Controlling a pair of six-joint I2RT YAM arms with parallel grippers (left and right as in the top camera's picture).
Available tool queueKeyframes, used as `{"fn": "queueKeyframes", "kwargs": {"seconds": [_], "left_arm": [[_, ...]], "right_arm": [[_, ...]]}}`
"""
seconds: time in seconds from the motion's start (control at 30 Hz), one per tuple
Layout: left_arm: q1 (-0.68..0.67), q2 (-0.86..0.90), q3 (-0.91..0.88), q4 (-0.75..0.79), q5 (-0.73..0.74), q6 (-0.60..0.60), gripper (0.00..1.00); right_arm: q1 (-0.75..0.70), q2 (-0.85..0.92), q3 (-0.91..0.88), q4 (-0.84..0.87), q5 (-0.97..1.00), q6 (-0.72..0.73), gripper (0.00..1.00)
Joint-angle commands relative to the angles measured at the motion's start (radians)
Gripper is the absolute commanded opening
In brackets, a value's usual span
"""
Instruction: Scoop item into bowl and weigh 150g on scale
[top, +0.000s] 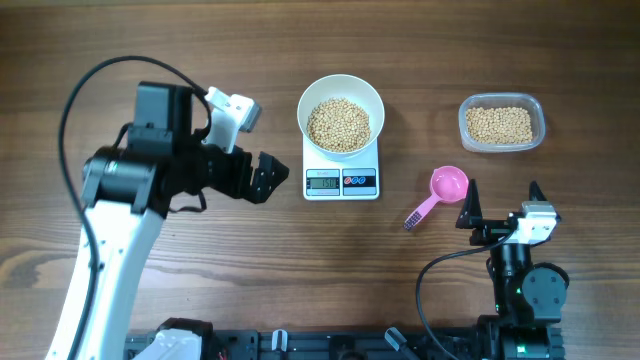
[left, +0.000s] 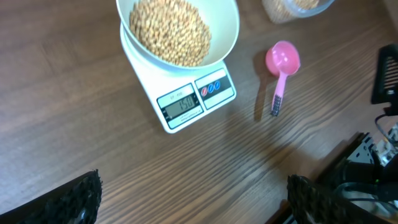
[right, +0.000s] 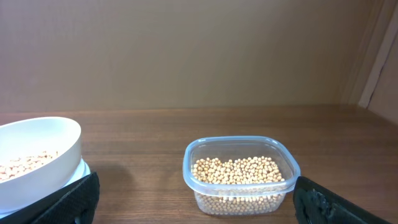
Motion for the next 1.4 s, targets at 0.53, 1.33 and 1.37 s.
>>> {"fn": "queueKeyframes", "kwargs": {"seconds": [0.53,1.33,1.37], "left_arm": [[0.018,-0.764,-0.509,0.404,-0.116,0.071,1.00],[0.089,-1.245,-0.993,0.750,-0.312,-0.056,1.00],[0.089,-1.245,-1.006,0.772,-0.320,-0.056,1.00]], "right_arm": [[0.004,-0.014,-0.003,0.002,0.020,-0.012,1.00],[0.004,-0.014,-0.003,0.002,0.020,-0.011,1.00],[0.004,-0.014,-0.003,0.002,0.020,-0.012,1.00]]}}
